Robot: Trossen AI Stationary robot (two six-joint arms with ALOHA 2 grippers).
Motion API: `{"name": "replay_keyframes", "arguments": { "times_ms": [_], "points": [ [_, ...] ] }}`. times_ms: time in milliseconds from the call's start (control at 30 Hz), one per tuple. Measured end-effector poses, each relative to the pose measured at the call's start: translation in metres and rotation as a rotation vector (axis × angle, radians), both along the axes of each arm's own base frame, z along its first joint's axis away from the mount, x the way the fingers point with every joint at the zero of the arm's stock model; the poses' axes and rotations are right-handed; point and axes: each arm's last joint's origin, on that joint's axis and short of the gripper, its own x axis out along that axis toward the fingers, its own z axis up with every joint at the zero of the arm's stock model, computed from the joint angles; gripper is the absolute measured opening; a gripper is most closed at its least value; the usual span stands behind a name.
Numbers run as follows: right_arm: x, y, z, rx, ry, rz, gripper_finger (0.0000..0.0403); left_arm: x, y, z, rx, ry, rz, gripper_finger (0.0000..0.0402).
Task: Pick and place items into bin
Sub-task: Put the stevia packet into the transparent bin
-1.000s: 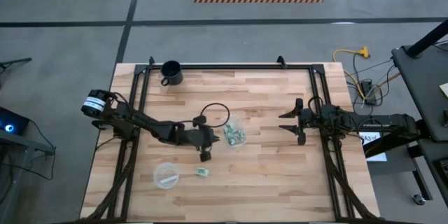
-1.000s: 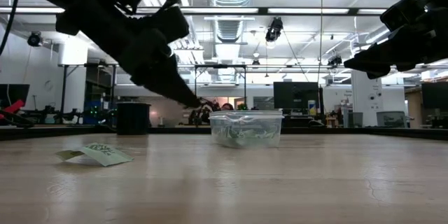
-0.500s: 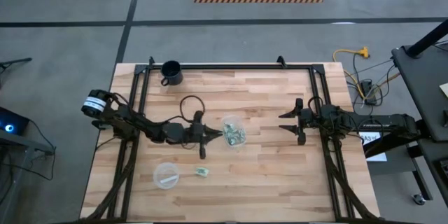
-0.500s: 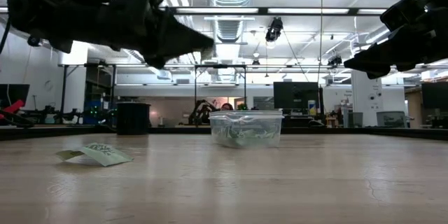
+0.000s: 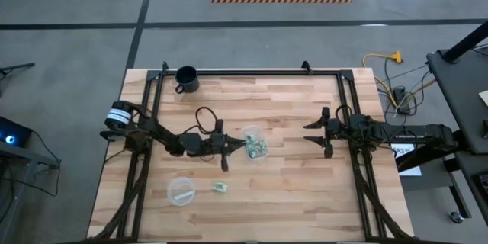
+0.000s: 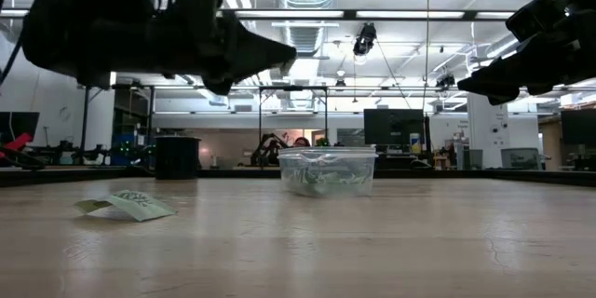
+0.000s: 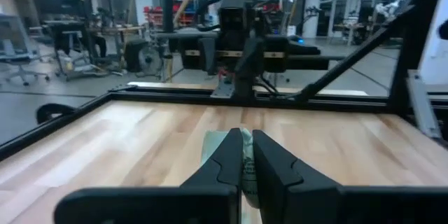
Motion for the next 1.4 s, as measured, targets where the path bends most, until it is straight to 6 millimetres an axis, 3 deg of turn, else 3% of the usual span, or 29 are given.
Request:
{"name": "replay_keyframes", "arguments": {
  "times_ms": [267,700,800,1033,1400],
  "points": [
    [0.000,0.000,0.000,0.001,0.000,0.000,0.0183,0.018,0.017,-0.007,-0.021,-0.084,0.049,0.0000],
    [0.000,0.000,0.000,0.001,0.000,-0.001,0.0183,0.044,0.015,-0.008,0.032,-0.157,0.063,0.0000],
    [0.000,0.000,0.000,0.002,0.000,-0.001,0.0183,0.049,0.014,-0.018,0.030,-0.128,0.060,0.0000],
    [0.000,0.000,0.000,0.001,0.000,0.000,0.0183,0.052,0.015,-0.036,0.012,-0.081,0.062,0.0000],
    [0.000,0.000,0.000,0.000,0.000,0.000,0.0183,0.052,0.015,-0.035,0.010,-0.085,0.061,0.0004]
  ]
}}
